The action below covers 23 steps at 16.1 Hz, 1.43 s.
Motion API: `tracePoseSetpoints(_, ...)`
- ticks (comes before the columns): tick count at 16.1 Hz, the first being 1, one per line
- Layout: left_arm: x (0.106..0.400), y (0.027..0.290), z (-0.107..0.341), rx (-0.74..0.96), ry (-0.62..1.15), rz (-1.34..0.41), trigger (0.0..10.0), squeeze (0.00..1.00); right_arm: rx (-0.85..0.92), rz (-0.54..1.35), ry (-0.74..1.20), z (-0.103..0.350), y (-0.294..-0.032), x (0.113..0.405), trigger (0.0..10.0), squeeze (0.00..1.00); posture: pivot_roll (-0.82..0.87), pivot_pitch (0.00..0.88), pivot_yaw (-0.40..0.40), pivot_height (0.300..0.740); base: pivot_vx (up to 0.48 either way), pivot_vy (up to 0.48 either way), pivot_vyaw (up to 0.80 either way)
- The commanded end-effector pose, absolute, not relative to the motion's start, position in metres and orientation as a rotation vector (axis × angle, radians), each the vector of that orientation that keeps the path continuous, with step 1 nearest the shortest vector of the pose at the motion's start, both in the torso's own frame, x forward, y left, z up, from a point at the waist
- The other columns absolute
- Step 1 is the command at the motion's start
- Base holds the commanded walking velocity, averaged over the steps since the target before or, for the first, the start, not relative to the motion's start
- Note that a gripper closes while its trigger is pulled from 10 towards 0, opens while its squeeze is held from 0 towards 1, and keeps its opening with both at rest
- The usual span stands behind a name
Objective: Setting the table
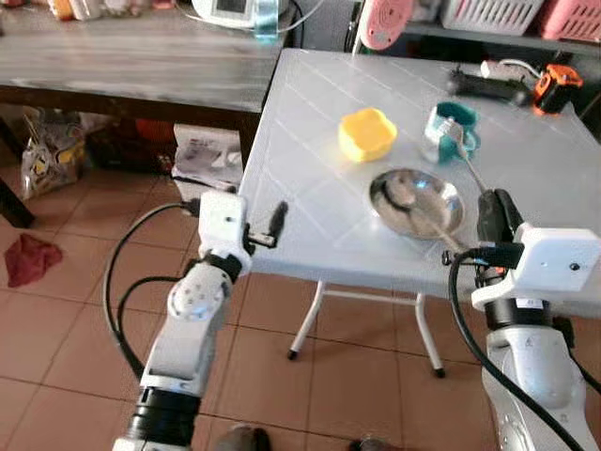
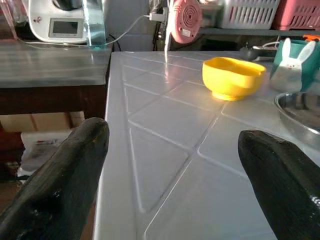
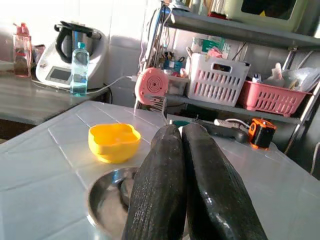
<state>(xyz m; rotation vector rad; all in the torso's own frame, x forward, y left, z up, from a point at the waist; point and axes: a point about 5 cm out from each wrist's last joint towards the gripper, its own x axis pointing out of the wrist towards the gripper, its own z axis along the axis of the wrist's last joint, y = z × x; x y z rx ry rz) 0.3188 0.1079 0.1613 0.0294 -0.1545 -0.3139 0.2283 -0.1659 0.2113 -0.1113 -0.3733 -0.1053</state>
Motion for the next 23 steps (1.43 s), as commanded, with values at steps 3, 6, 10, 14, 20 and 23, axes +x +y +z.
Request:
tracePoseSetpoints(3, 0.317, 0.102, 0.157, 0.027, -0.133, -0.339, 10.0, 0.00, -0.119, -0.115, -0.370, 0.211, -0.168, 0.228, 10.0, 0.00, 0.01, 0.145, -0.012, 0.714, 0.000, 0.421, 0.00)
tracePoseSetpoints(6, 0.317, 0.102, 0.156, 0.028, -0.128, -0.340, 10.0, 0.00, -0.114, -0.117, -0.369, 0.210, -0.169, 0.229, 10.0, 0.00, 0.01, 0.147, -0.013, 0.714, 0.000, 0.419, 0.00)
tracePoseSetpoints(10, 0.316, 0.102, 0.155, 0.031, -0.123, -0.343, 10.0, 0.00, -0.115, -0.116, -0.370, 0.210, -0.169, 0.229, 10.0, 0.00, 0.02, 0.148, -0.014, 0.714, 0.000, 0.411, 0.00)
tracePoseSetpoints(14, 0.316, 0.102, 0.154, 0.031, -0.123, -0.341, 10.0, 0.00, -0.116, -0.111, -0.369, 0.209, -0.169, 0.230, 10.0, 0.00, 0.02, 0.143, -0.018, 0.714, 0.000, 0.407, 0.00)
tracePoseSetpoints(20, 0.316, 0.100, 0.152, 0.030, -0.119, -0.342, 10.0, 0.00, -0.125, -0.108, -0.344, 0.203, -0.172, 0.226, 10.0, 0.00, 0.02, 0.128, -0.026, 0.714, 0.000, 0.406, 0.00)
tracePoseSetpoints(23, 0.319, 0.101, 0.152, 0.037, -0.121, -0.328, 10.0, 0.00, -0.128, -0.113, -0.335, 0.200, -0.174, 0.223, 10.0, 0.00, 0.02, 0.124, -0.025, 0.714, 0.000, 0.364, 0.00)
